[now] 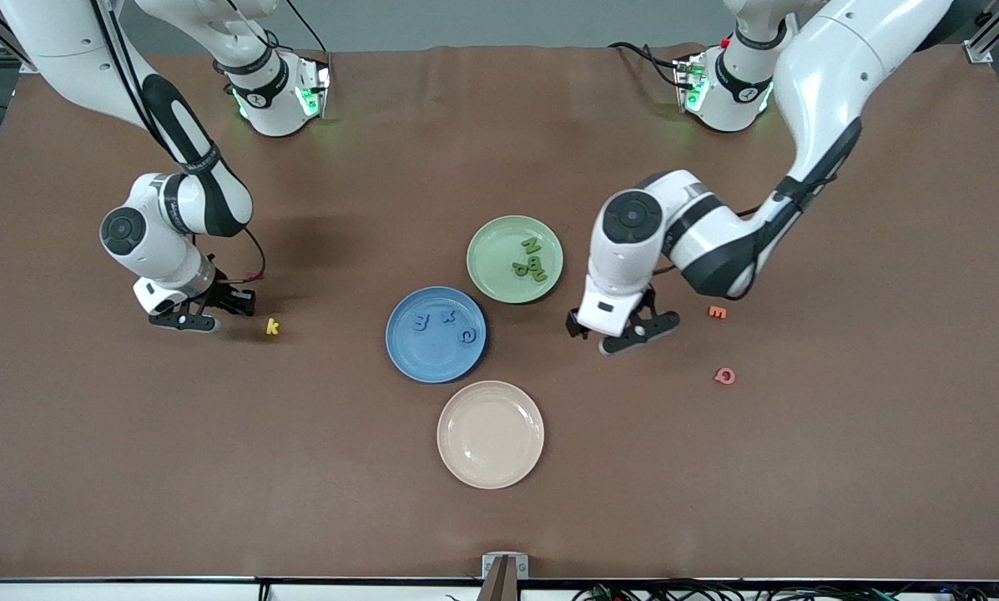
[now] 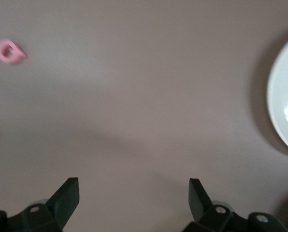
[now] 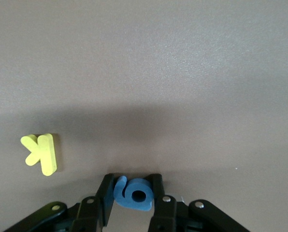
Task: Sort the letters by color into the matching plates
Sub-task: 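Release the green B on its plate while the right gripper lifts blue c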
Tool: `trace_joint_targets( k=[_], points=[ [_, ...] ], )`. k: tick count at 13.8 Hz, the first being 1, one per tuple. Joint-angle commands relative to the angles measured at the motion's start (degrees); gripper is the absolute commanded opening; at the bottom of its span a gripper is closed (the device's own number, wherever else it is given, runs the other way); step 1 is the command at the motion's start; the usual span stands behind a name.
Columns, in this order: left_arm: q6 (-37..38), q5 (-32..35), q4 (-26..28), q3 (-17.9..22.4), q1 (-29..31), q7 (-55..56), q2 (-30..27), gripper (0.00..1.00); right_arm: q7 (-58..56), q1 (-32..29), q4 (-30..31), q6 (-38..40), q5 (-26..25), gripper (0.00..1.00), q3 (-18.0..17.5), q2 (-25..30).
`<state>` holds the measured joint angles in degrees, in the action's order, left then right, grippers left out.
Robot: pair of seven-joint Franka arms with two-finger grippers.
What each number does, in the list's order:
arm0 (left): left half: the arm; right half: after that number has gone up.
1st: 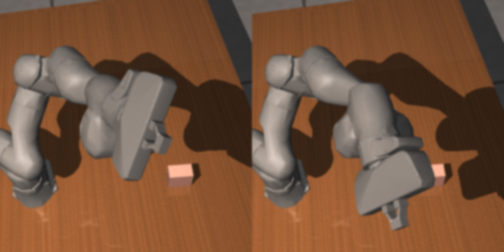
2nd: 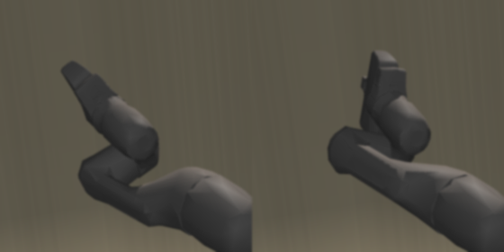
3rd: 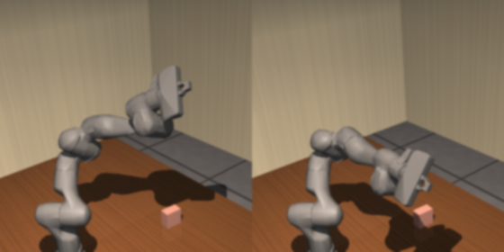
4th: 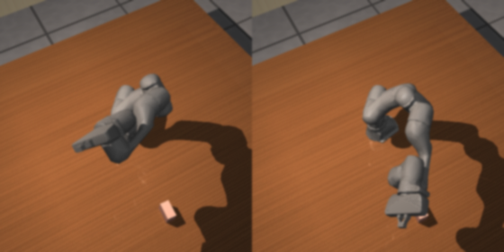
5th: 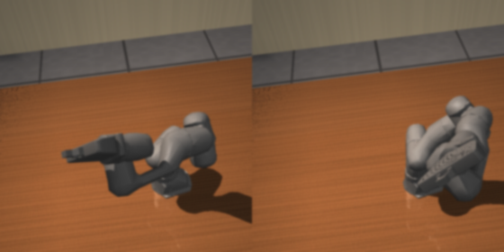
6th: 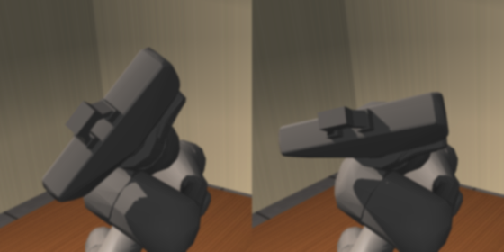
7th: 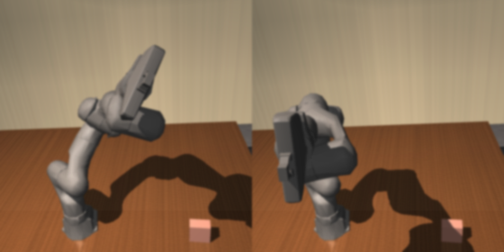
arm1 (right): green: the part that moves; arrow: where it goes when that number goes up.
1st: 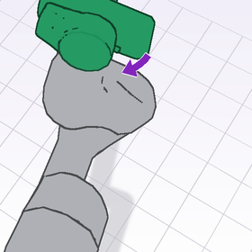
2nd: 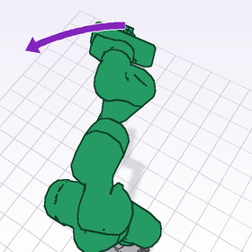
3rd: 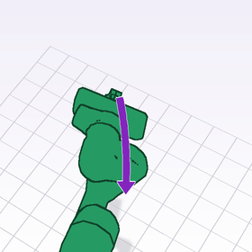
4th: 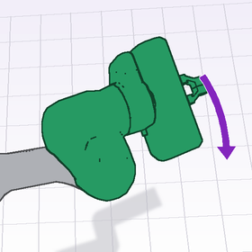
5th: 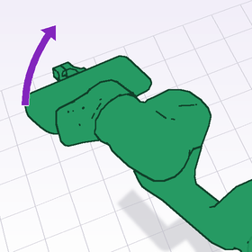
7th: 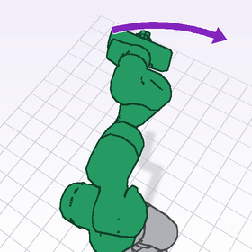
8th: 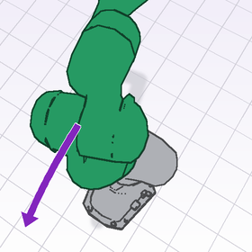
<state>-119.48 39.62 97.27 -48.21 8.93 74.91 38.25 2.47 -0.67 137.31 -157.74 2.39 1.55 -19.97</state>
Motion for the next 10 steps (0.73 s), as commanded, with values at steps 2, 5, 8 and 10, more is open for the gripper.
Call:
trace_joint_targets(
  k=[2,5,8,10],
  points=[
    [10.8,0.3,-6.5,0.0,0.6,-6.9,-1.0,1.00,-0.5,-0.4,0.6,-0.5,1.1,0.02,-0.8,-0.6],
    [14.9,0.2,-11.0,-0.1,3.4,-13.9,-1.0,1.00,-0.4,-0.2,0.4,0.9,1.1,0.00,-0.8,0.0],
    [15.1,-0.4,-11.9,-0.1,6.0,-18.1,-1.8,1.00,0.5,0.9,-0.2,4.8,1.2,0.00,-1.0,1.6],
    [15.1,-1.0,-12.8,2.3,5.3,-21.2,-4.2,1.00,3.1,2.0,-0.3,6.8,1.2,0.00,-1.5,3.3]
  ],
)
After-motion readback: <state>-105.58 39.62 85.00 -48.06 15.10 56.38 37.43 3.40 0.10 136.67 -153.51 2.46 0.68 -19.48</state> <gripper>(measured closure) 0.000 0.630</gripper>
